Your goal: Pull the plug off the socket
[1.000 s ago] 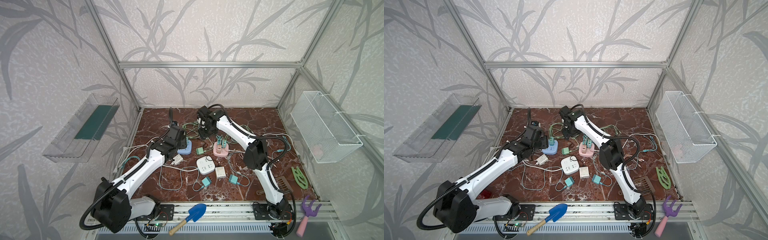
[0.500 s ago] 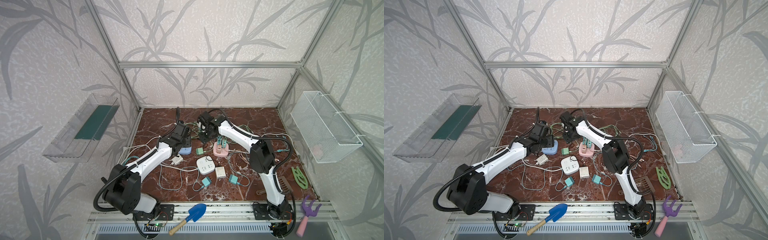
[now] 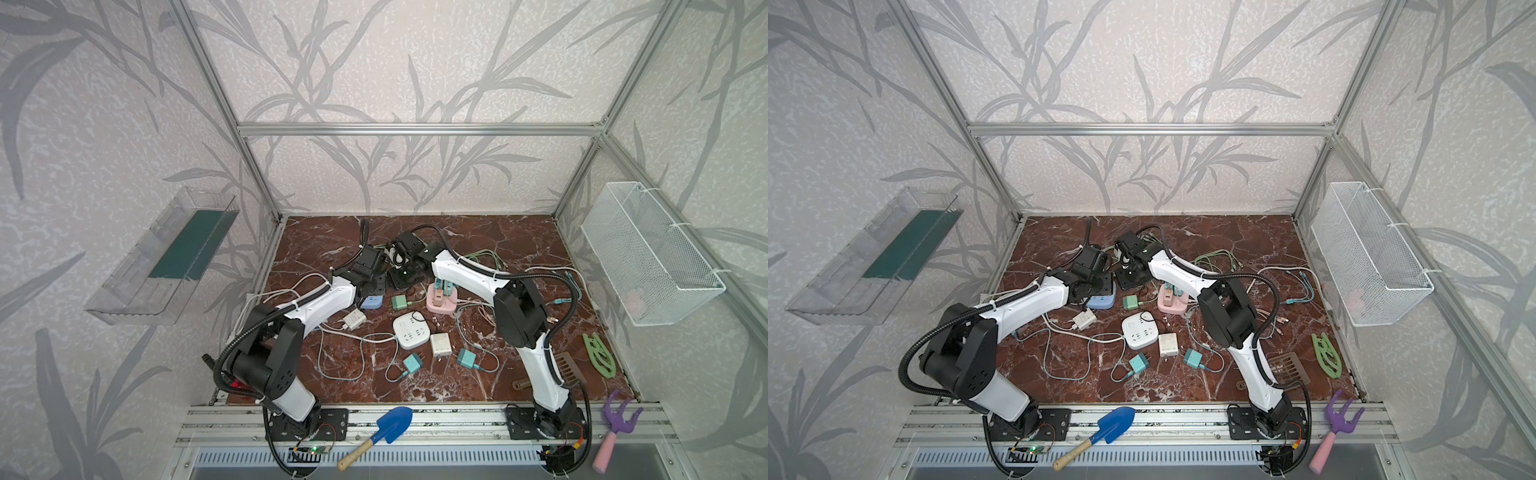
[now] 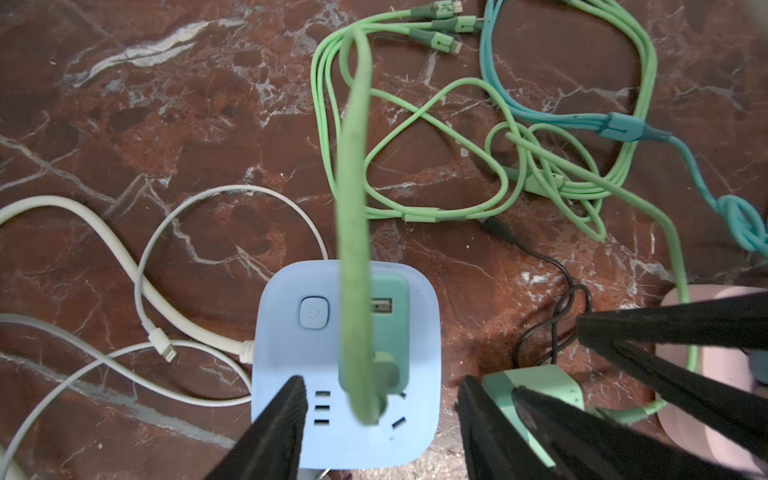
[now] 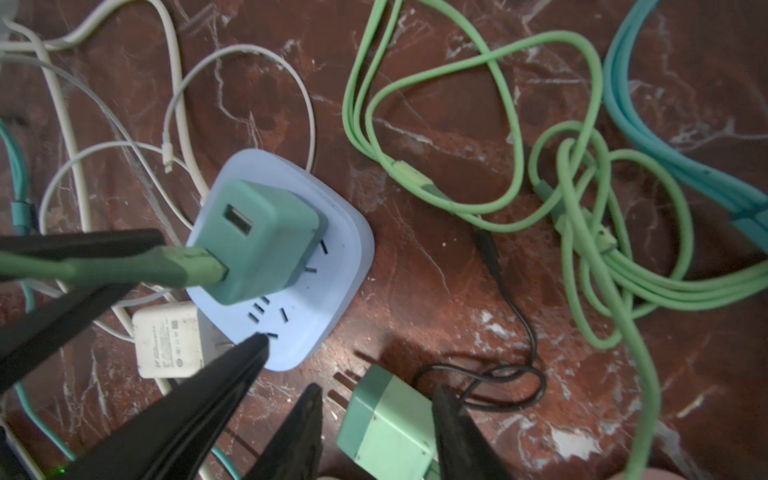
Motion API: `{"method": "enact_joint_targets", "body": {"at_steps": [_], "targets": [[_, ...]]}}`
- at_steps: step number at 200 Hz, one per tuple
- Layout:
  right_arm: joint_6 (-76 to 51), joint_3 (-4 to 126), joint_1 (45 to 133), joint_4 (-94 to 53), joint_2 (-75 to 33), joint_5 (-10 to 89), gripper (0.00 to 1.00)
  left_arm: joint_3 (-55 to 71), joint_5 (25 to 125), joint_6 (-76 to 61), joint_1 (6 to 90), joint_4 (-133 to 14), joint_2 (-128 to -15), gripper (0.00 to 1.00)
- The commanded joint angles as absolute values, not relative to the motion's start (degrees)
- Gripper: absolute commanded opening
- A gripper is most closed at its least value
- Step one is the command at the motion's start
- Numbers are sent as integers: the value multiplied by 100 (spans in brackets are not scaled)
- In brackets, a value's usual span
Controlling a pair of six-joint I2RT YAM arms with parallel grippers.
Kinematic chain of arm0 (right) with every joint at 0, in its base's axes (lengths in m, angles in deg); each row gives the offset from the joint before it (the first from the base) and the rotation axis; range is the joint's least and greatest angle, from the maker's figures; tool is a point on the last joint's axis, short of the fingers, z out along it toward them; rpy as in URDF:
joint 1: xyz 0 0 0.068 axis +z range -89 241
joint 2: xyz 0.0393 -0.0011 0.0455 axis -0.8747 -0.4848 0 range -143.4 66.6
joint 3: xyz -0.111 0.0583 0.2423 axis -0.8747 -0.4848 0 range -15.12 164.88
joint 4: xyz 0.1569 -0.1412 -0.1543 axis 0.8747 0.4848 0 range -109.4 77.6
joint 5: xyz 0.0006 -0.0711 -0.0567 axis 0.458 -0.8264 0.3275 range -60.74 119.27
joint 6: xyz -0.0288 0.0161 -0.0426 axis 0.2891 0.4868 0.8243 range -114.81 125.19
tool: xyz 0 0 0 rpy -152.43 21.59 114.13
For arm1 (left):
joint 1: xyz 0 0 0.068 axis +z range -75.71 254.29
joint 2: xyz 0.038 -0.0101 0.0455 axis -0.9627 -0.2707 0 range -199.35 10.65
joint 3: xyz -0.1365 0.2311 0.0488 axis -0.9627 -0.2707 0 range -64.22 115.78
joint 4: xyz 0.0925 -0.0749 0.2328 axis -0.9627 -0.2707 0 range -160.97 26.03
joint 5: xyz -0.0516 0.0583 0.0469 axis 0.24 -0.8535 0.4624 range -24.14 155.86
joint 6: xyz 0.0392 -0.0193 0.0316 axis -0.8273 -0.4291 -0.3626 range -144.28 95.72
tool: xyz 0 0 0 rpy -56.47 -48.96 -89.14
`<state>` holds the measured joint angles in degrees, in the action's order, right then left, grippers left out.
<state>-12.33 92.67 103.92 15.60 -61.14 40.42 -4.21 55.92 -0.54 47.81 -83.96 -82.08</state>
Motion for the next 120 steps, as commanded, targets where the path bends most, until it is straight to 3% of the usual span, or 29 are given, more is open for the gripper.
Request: {"method": "enact_joint_targets", "body": {"at_steps": [1, 120], "targets": [[-1489, 9300, 10391, 1223, -6323, 4271, 45, -166, 5302, -60, 4784, -8606, -8313, 56], [-1832, 9532, 10231, 918, -6837, 4678, 45, -41, 5468, -168, 4947, -8478, -8860, 39]]}}
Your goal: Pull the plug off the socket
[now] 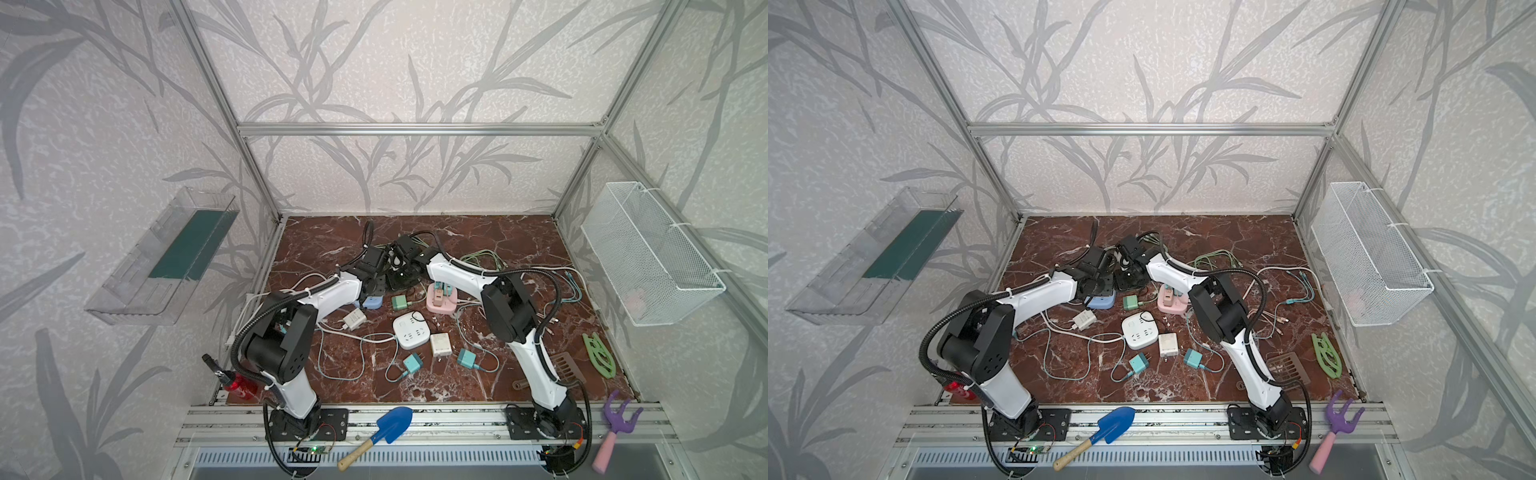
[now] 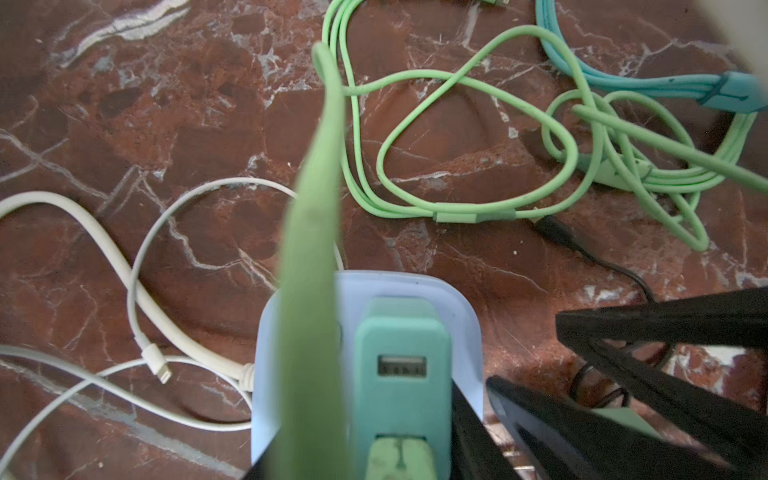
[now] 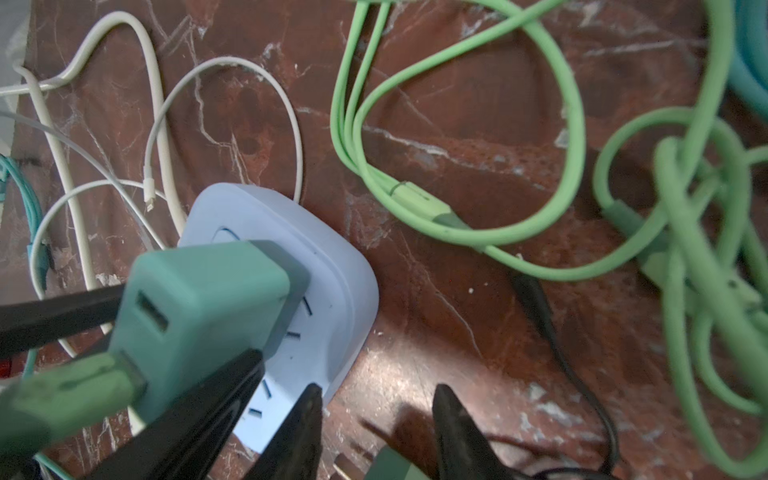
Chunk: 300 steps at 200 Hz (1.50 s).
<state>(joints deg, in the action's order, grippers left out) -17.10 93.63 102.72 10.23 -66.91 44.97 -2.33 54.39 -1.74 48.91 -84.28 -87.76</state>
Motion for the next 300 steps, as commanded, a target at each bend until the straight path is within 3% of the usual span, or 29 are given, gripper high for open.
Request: {"method": "enact_joint_targets", "body": {"at_steps": [1, 47, 75, 183, 300], "targets": [[-1834, 9534, 10231, 917, -6839, 4681, 46, -41, 5478, -173, 4944, -8474, -8859, 39], [-2001, 9489, 10223, 691, -6910, 4936, 47, 55, 5554, -274, 4942, -8596, -8878, 22], [-2074, 9440, 10227, 587, -6892, 5074, 48, 38, 5532, -275, 4944, -8617, -8810, 18], [-2044, 9618, 10222, 978, -7225, 5013, 40, 69, 5729, 33, 4946, -8561, -8455, 13], [-1571, 9524, 10223, 1339, -7097, 4592, 41, 63, 6197, -7, 5108, -8162, -8521, 9]]}}
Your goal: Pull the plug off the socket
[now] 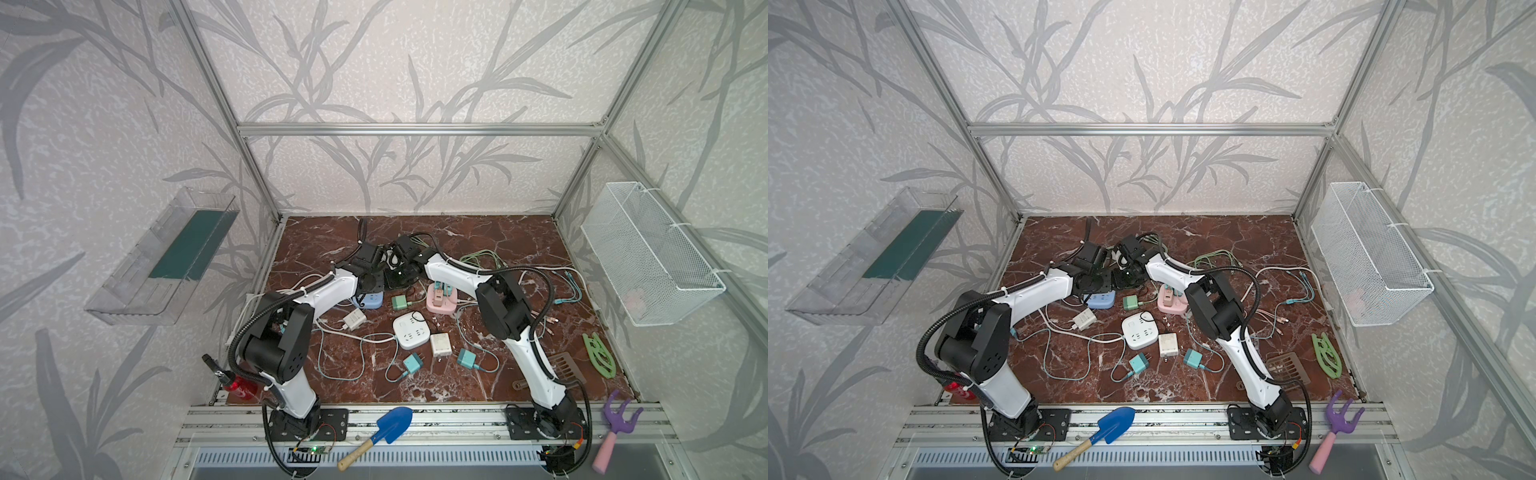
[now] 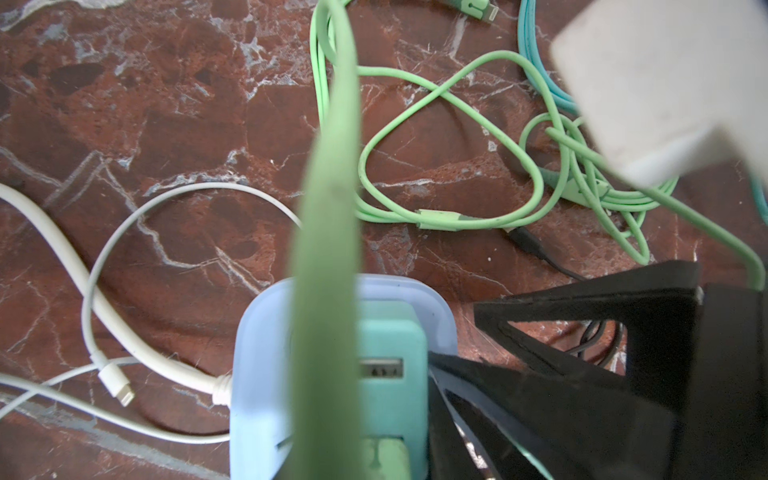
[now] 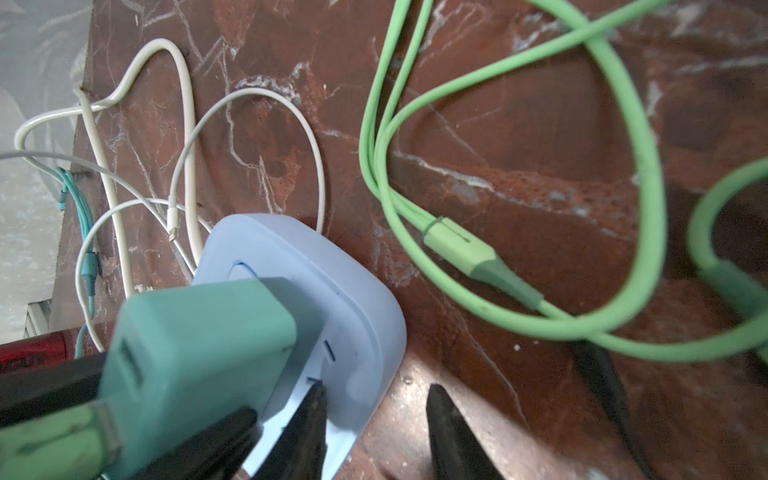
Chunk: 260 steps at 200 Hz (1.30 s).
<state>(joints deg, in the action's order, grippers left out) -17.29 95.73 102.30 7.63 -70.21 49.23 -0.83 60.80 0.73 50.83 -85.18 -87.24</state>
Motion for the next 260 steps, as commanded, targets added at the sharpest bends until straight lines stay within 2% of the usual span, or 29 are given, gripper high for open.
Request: {"method": "enact_joint_targets", "body": {"at_steps": [1, 71, 112, 141, 197, 260], "targets": [[-1567, 9526, 10223, 1343, -7100, 4586, 41, 63, 6198, -9, 5104, -8163, -8523, 10], [-1389, 9740, 10171, 1754, -7206, 4084, 41, 158, 5299, -310, 5114, -8744, -8312, 9], [-1362, 9822, 10171, 1825, -7267, 4141, 41, 143, 5339, -380, 5136, -8676, -8367, 10], [-1352, 9450, 10141, 1322, -6927, 4412, 43, 119, 5433, -399, 5253, -8728, -8324, 10], [-1361, 8934, 10135, 445, -6260, 4936, 50, 24, 6248, -406, 5533, -8176, -8120, 10], [-1703, 8541, 10071, -194, -5761, 5776, 60, 476, 7486, -470, 6021, -8037, -8728, 12]]}}
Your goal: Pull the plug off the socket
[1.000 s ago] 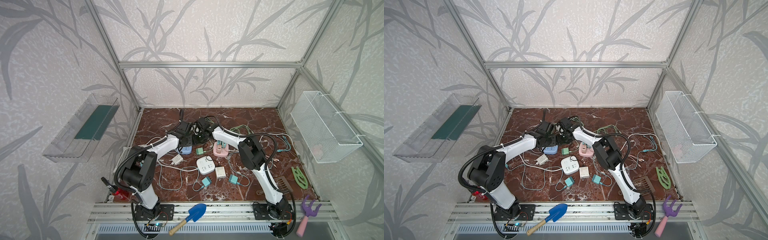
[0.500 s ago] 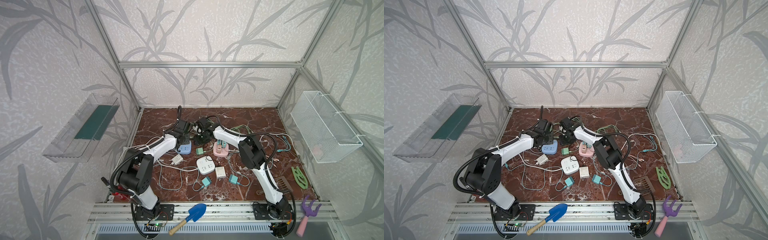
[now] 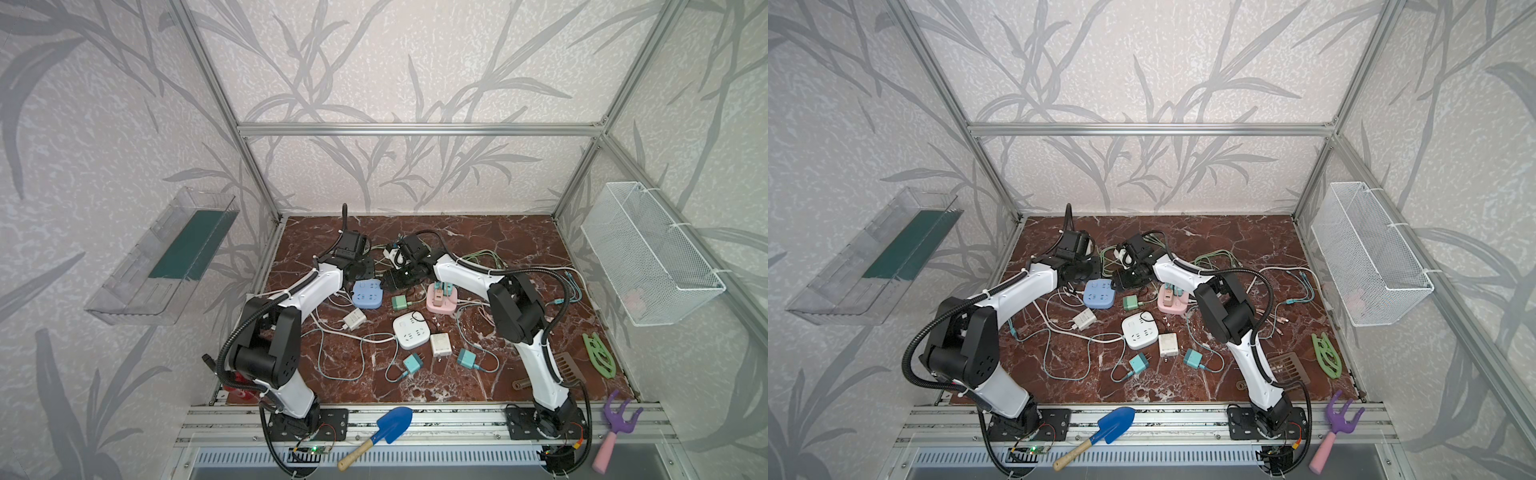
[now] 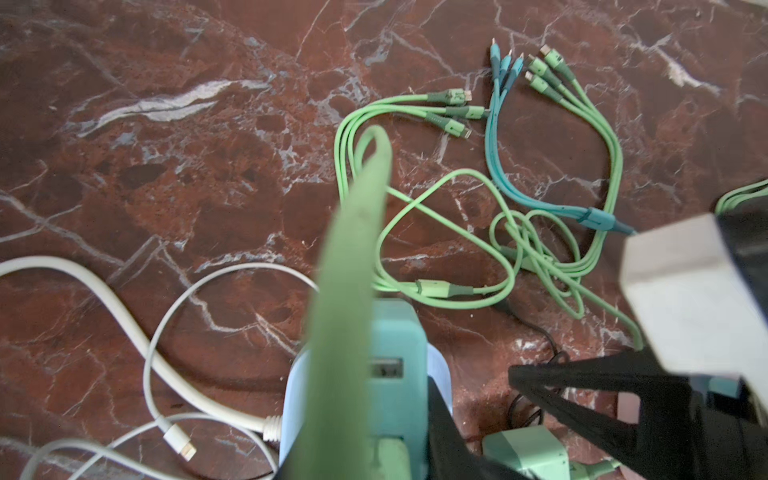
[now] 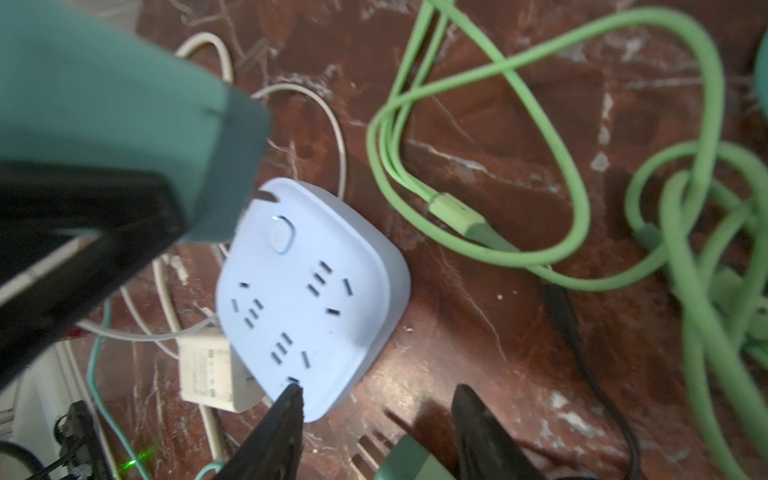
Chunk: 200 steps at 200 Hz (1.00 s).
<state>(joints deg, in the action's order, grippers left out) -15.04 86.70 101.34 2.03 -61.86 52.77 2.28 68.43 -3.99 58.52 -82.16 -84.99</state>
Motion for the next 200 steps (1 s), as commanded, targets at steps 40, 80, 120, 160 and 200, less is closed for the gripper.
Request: {"method": "enact_joint_targets", "body": {"at_steps": [40, 80, 120, 160, 200], "targets": [[-1925, 8191, 10029, -505, -5429, 6080, 61, 547, 8880, -246, 6342, -7385, -9185, 13], [-1989, 7542, 9852, -860, -4846, 6225, 61, 579, 9606, 47, 6449, -6875, -9553, 15], [-1925, 6846, 9558, -986, -4276, 6126, 61, 592, 9759, 76, 6504, -6790, -9817, 18], [-1824, 6467, 9383, -1009, -3890, 6137, 61, 626, 9459, -78, 6531, -7167, -10003, 24], [-1658, 6263, 9272, -897, -3554, 6006, 62, 700, 9218, -199, 6550, -7681, -10118, 39]]}}
